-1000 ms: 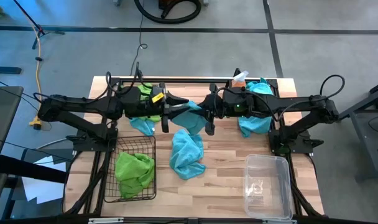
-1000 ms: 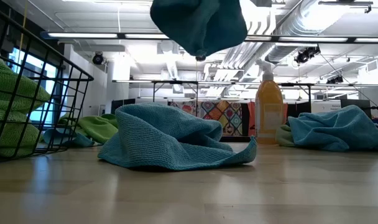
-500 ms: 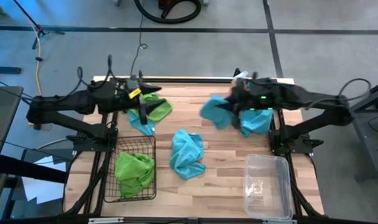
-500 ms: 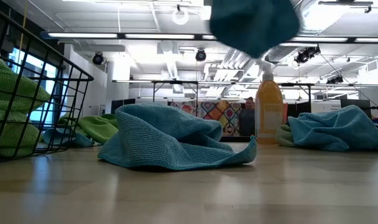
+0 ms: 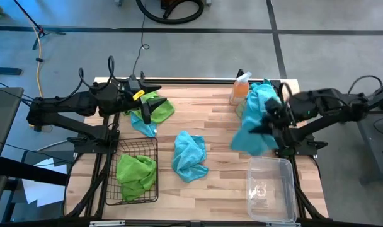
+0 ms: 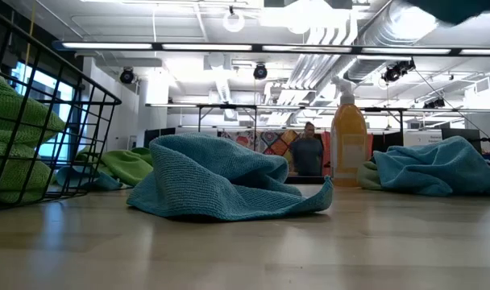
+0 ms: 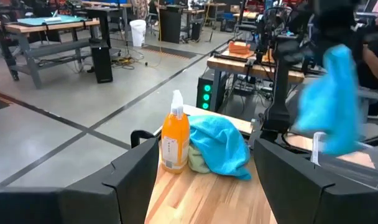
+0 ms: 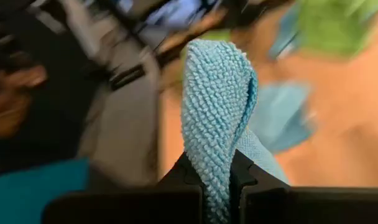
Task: Sort microfiber towel by color & place in baskets
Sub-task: Put the blue microfiber cloth into the transparent bin
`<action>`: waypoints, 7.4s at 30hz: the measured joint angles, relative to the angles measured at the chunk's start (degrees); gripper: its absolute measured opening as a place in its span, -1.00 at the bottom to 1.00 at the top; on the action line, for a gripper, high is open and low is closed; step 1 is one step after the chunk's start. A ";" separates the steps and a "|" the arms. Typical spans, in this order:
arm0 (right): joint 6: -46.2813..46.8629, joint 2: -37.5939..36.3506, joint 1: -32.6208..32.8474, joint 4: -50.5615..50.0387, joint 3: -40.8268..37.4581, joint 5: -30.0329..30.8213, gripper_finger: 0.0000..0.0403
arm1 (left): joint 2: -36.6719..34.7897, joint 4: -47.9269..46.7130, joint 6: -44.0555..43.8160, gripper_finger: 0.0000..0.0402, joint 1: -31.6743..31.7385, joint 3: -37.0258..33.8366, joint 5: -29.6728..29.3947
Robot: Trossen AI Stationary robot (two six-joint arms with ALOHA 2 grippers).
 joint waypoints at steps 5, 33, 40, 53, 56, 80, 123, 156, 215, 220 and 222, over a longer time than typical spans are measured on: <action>15.91 2.23 10.75 -3.37 0.00 -4.17 -0.99 | 0.08 -0.08 -0.02 0.25 0.00 -0.02 0.00; 20.56 14.63 30.70 2.59 -26.07 -5.37 -0.99 | 0.08 -0.08 1.95 0.25 0.04 -0.01 -2.83; 18.38 16.99 32.68 6.95 -29.11 -5.00 -0.99 | 0.08 -0.08 1.93 0.25 0.04 -0.02 -2.86; 12.40 22.52 36.24 8.08 -29.33 -4.54 -0.96 | 0.08 -0.06 1.92 0.25 0.02 -0.01 -4.52; 12.39 23.78 36.66 8.65 -29.33 -4.40 -0.95 | 0.08 -0.05 1.91 0.25 0.02 -0.01 -4.53; 23.58 28.42 36.70 10.93 -28.30 -6.91 -0.24 | 0.08 -0.08 2.89 0.25 0.00 -0.01 -4.57; 4.58 28.06 15.13 -19.47 9.69 20.75 0.12 | 0.08 0.08 4.43 0.25 0.02 -0.02 -3.30; -32.70 17.65 -11.80 66.63 -18.30 12.72 0.12 | 0.14 0.07 -4.70 0.25 -2.04 -0.01 11.41; 18.19 16.21 -44.59 -0.48 -46.62 24.01 -0.08 | 3.00 -3.09 -3.63 0.25 -4.09 -0.04 10.72; 15.99 16.20 -44.54 -0.34 -46.62 22.98 -0.71 | 3.00 -3.09 -3.64 0.25 -4.09 -0.04 10.60; 13.84 15.90 -44.23 0.18 -46.62 21.85 -0.92 | 3.00 -3.07 -3.65 0.25 -4.09 -0.04 10.60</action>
